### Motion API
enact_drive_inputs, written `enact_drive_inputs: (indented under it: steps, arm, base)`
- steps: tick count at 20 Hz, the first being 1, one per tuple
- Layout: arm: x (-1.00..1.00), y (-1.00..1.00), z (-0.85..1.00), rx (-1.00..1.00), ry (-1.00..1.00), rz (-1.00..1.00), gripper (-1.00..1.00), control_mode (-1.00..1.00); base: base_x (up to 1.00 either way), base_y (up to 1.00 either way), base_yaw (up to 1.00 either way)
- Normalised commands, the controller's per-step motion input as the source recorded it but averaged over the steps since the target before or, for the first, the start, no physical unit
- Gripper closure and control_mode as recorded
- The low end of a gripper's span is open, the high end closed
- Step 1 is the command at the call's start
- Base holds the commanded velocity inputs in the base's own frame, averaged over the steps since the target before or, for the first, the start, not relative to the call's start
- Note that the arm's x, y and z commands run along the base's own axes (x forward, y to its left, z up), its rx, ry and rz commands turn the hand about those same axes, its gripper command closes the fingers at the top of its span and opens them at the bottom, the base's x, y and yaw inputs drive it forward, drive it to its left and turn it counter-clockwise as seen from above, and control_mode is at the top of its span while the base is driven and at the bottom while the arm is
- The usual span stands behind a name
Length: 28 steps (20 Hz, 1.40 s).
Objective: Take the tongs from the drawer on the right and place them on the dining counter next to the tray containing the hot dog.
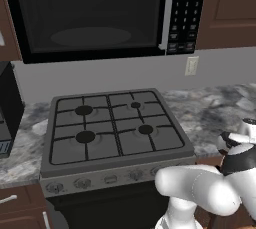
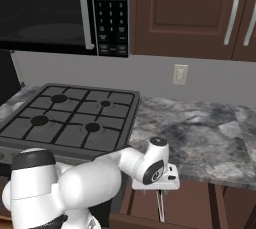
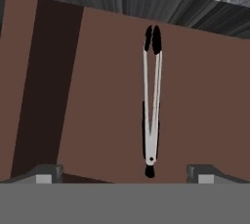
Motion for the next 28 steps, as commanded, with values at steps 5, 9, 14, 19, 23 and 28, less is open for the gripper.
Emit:
enact_drive_inputs:
  steps: [5, 9, 14, 19, 23, 28]
  arm:
    - [0.17, 0.00, -0.11, 0.00, -0.07, -0.02, -1.00, -1.00]
    - [0.10, 0.00, -0.09, 0.00, -0.01, 0.00, -1.00, -1.00]
    - [0.16, -0.18, -0.06, 0.00, 0.00, 0.00, -1.00, -1.00]
    - [0.03, -0.26, -0.12, 0.00, 0.00, 0.00, -1.00, -1.00]
    - [0.00, -0.16, -0.21, 0.00, 0.00, 0.00, -1.00, -1.00]
    - [0.00, 0.00, -0.22, 0.00, 0.00, 0.00, -1.00, -1.00]
  base:
    - [0.00, 0.00, 0.00]
    - [0.00, 0.00, 0.00]
    - [0.00, 0.00, 0.00]
    - [0.00, 0.00, 0.00]
    - [0.00, 0.00, 0.00]
    - [0.00, 0.00, 0.00]
